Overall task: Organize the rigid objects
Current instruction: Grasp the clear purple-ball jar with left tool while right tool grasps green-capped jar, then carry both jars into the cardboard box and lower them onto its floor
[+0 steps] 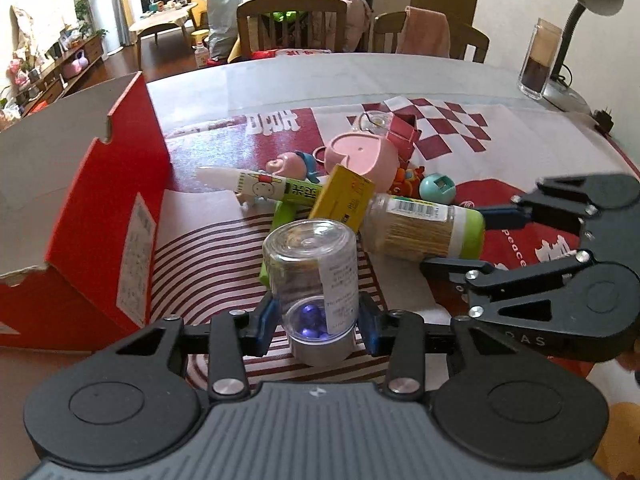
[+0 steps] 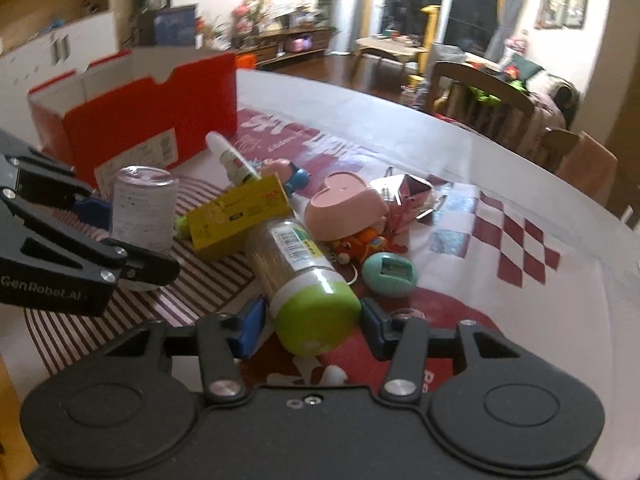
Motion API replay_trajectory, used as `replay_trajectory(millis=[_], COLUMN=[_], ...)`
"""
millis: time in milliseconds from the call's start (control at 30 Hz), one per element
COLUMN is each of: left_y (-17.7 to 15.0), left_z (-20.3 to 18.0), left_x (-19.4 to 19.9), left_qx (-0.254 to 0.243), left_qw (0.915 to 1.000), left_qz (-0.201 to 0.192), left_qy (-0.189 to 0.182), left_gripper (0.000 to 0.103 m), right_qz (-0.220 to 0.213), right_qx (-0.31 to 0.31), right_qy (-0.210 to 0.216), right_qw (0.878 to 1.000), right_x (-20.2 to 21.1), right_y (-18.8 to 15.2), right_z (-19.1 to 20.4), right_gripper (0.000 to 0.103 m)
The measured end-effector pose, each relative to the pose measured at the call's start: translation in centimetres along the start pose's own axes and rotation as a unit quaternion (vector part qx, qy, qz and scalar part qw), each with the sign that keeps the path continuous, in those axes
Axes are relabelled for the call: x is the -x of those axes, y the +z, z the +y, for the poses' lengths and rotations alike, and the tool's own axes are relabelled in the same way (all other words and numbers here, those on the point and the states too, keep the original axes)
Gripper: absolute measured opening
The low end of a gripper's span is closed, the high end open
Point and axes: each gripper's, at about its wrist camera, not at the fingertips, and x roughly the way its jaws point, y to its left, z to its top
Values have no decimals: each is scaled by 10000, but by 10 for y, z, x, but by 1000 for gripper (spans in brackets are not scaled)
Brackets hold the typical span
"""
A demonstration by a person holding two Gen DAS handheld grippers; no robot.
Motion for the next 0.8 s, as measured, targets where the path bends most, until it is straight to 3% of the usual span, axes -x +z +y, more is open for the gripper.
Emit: replay_trajectory(millis=[533, 800], left_y=[10, 21], left_z=[29, 73], left_x=[52, 94], left_qx=[159, 89], left_qw=[9989, 9968], left_qz=[-37, -302], left_qy=[-450, -732], left_gripper=[41, 41], right_qz=[-329, -583], right_qx=[-444, -467], right_qy=[-553, -656], right_qw=[9969, 9950], right_x=[56, 81], right_y=[12, 50], right_z=[29, 60], right_gripper=[47, 47])
